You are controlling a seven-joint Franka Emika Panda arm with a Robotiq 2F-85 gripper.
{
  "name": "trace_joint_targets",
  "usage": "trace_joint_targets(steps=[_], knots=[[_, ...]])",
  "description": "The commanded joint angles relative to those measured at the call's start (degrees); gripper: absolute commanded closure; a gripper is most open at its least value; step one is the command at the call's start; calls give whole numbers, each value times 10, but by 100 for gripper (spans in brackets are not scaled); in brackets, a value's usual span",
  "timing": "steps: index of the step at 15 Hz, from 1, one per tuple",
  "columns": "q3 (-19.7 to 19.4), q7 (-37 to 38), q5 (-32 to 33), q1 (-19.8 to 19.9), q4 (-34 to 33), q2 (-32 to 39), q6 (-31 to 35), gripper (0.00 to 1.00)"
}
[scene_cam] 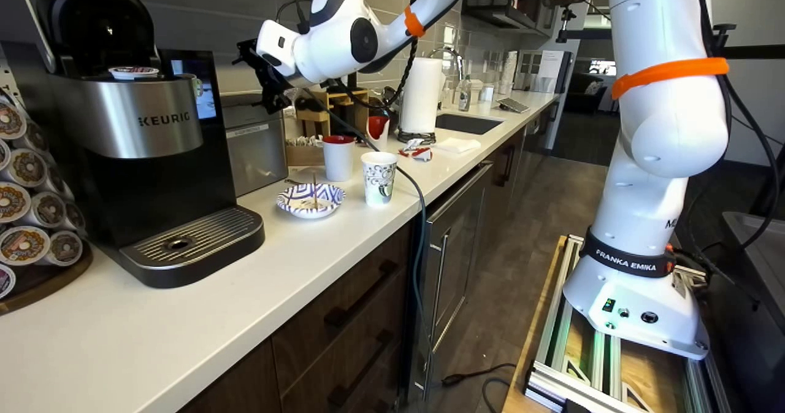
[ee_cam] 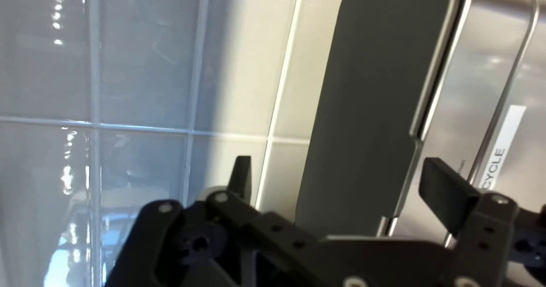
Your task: Open the silver bin.
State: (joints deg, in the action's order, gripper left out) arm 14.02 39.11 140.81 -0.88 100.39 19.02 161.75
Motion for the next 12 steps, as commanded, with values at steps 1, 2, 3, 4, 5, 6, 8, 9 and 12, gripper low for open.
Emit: trace_joint_targets(steps=[1,2,3,4,5,6,8,9,12], knots=[[-3,-21,-20,-8,-15,14,-12,0],[-2,-20,-23,-8,-19,15,-15,0],[-2,-21,-26,-9,-23,16,-16,0],[-2,-23,-29,-10,-27,17,-17,0],[-3,-28,-33,-11,-30,19,-16,0],[-4,-33,-37,-12,-31,21,-16,0],[-4,-40,-42,-12,-27,22,-14,0],[-4,-41,-42,-11,-22,20,-14,0],[-6,-50,-45,-10,-7,14,-8,0]])
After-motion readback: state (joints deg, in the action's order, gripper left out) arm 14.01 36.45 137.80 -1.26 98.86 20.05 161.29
